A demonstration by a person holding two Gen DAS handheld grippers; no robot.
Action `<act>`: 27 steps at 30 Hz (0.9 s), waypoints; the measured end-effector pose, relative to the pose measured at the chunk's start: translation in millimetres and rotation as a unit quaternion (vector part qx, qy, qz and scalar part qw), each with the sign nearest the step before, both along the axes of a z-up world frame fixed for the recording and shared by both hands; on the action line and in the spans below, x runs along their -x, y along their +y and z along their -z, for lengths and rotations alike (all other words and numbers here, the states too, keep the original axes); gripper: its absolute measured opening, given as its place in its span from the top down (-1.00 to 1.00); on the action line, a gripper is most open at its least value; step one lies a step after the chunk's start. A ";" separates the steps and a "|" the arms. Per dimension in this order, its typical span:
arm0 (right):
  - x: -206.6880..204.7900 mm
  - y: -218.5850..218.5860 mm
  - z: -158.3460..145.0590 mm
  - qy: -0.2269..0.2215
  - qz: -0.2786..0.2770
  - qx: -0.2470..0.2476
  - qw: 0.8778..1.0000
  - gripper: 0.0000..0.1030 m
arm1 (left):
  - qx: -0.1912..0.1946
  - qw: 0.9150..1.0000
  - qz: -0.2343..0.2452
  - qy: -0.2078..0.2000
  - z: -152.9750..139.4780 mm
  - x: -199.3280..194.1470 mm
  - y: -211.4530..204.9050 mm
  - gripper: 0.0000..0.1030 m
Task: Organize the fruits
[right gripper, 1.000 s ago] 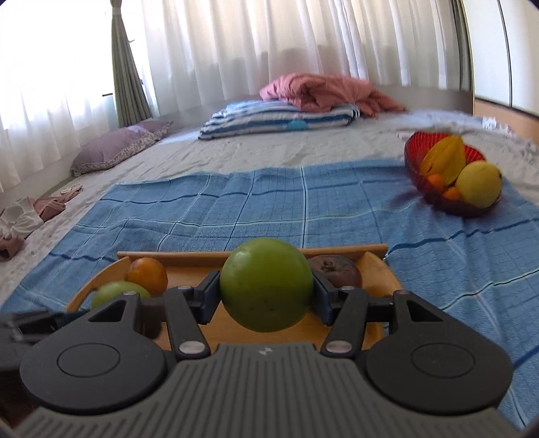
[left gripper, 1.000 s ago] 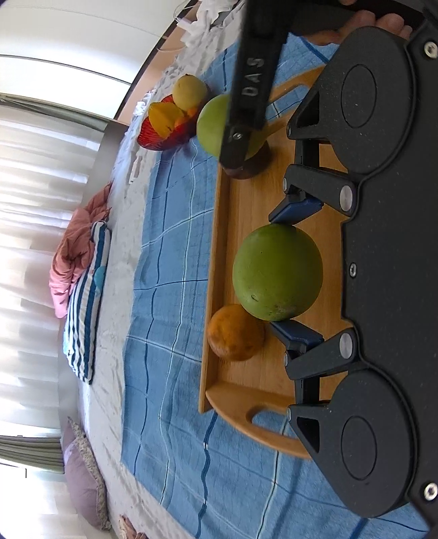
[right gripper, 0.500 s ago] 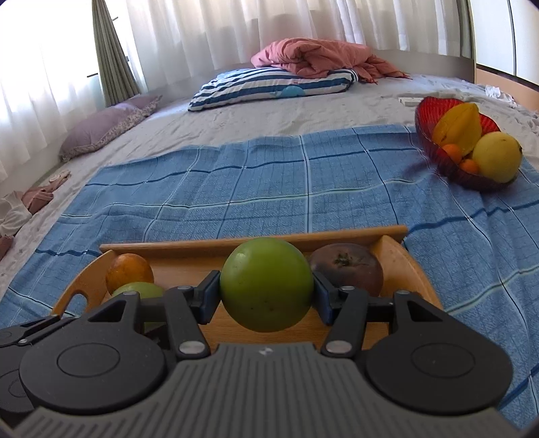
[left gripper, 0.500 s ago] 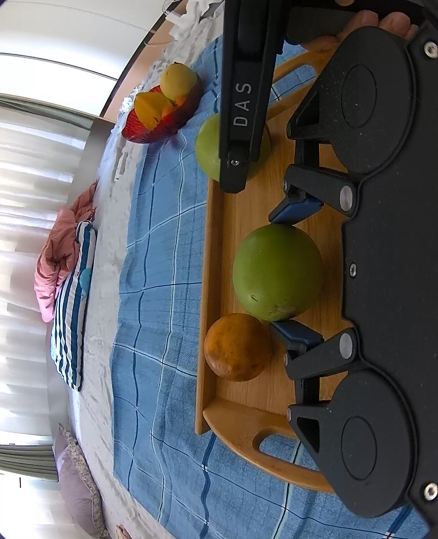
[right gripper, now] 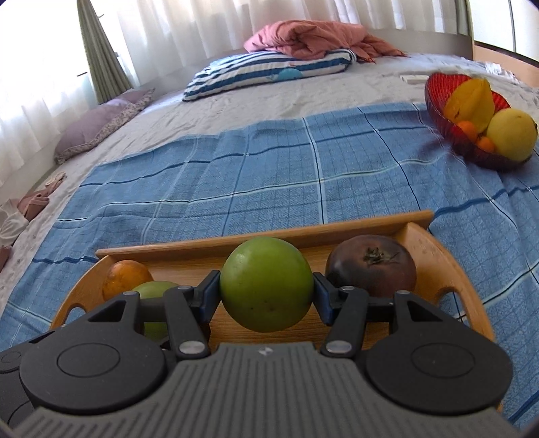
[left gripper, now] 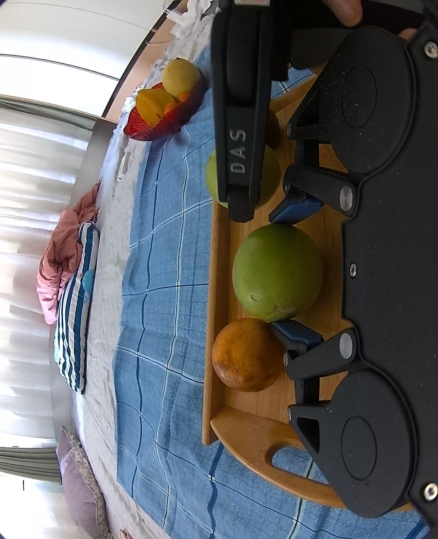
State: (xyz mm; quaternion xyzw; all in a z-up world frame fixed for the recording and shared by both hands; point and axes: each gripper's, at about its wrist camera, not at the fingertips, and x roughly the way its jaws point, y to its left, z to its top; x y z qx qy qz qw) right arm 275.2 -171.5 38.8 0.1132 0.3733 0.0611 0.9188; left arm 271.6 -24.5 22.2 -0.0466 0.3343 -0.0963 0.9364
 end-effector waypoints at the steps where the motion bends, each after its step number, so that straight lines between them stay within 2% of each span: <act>1: -1.2 0.7 1.9 0.001 0.008 0.003 1.000 -0.17 | 0.000 1.000 0.000 -0.001 0.1 -1.0 0.0 -0.15; 13: -4.9 9.4 5.6 -0.010 0.018 0.020 1.000 -0.18 | -0.002 1.000 0.002 -0.011 2.1 -8.2 -2.5 -0.16; 16: -4.3 8.7 7.1 -0.009 0.018 0.014 1.000 -0.27 | -0.003 1.000 0.004 -0.009 1.8 -7.9 -2.1 -0.16; 18: -2.2 6.1 6.0 -0.017 0.020 0.008 1.000 -0.41 | -0.006 1.000 0.005 -0.013 1.5 -6.8 -1.5 -0.16; 22: 0.0 -0.3 2.0 -0.022 0.020 0.000 1.000 -0.41 | -0.010 1.000 0.002 -0.016 -0.8 -5.1 -1.9 -0.17; 23: 0.3 -1.7 1.4 -0.022 0.019 -0.003 1.000 -0.41 | -0.011 1.000 0.003 -0.018 -1.8 -4.1 -2.1 -0.19; 27: 6.1 -4.3 -2.9 -0.027 0.014 -0.007 1.000 -0.44 | -0.019 0.999 0.006 -0.026 -6.5 1.6 -3.5 -0.46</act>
